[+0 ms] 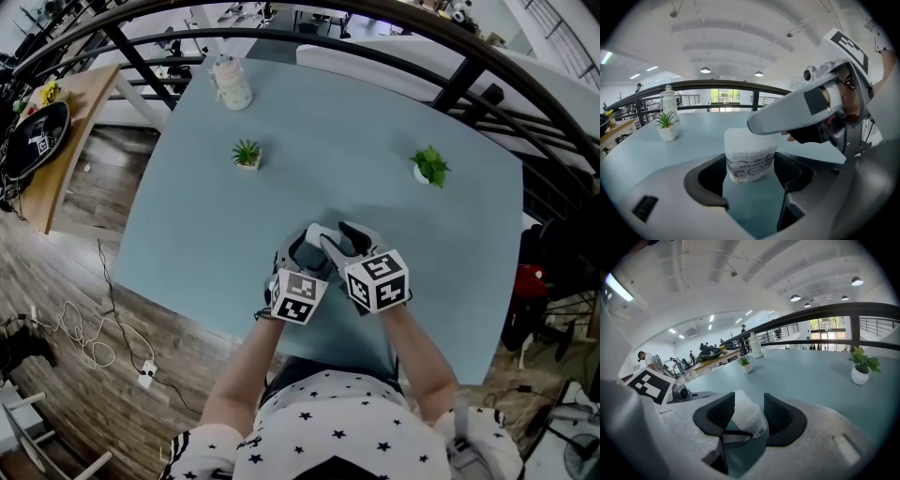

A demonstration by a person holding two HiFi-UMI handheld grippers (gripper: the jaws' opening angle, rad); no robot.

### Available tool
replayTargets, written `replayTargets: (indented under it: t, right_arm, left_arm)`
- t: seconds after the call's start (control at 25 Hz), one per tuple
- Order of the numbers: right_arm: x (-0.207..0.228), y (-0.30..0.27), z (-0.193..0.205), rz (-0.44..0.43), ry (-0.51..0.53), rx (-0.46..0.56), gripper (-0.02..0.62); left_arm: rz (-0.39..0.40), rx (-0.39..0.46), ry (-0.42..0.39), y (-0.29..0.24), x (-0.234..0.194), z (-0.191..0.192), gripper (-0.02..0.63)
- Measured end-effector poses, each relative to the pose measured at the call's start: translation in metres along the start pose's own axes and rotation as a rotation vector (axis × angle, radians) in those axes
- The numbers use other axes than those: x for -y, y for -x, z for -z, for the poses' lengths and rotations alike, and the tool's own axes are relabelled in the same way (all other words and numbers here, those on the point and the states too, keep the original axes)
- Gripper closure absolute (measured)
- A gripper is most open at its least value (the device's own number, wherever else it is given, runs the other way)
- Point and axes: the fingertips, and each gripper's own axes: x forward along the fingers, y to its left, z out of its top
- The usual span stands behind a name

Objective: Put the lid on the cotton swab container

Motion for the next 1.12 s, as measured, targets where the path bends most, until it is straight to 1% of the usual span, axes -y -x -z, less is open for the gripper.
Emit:
replayTargets:
  t: [0.32,0.52,0.72,0.96,1.12]
  right_arm:
    - [-0.0030,-0.0007,0.0011,-0.020,-0.004,-0.009,0.417]
    - [-0.0030,-0.0014,0.0032,-0.011,0.026,-0.019,0.413]
    - [-0.0016,-0.0003,0.0043,-0.009,-0.024,-0.015,0.405]
    - [-0.0009,-0.0006,0.0024,0.020,0.017,-0.004,0.400]
    - [-0.0008,0.0038,-0.0016,0.061,0.048,0.020,0.400]
  left_arm:
    - [0.001,-0.005,0.003,0.0018,0.0001,0.0009,0.289]
    - [-0.002,-0.009,-0.001,0.0010,0.0001,0.0013,0.290]
    - [-0.007,-0.011,-0.001,0.0020,0.0007,0.0011,0.290]
    - [-0.016,-0.020,0.004,0.0015,0.0001,0.0021,0.290]
    - [-0.045,-0.009,0.015,0.0072,0.0001,-0.0006,0.290]
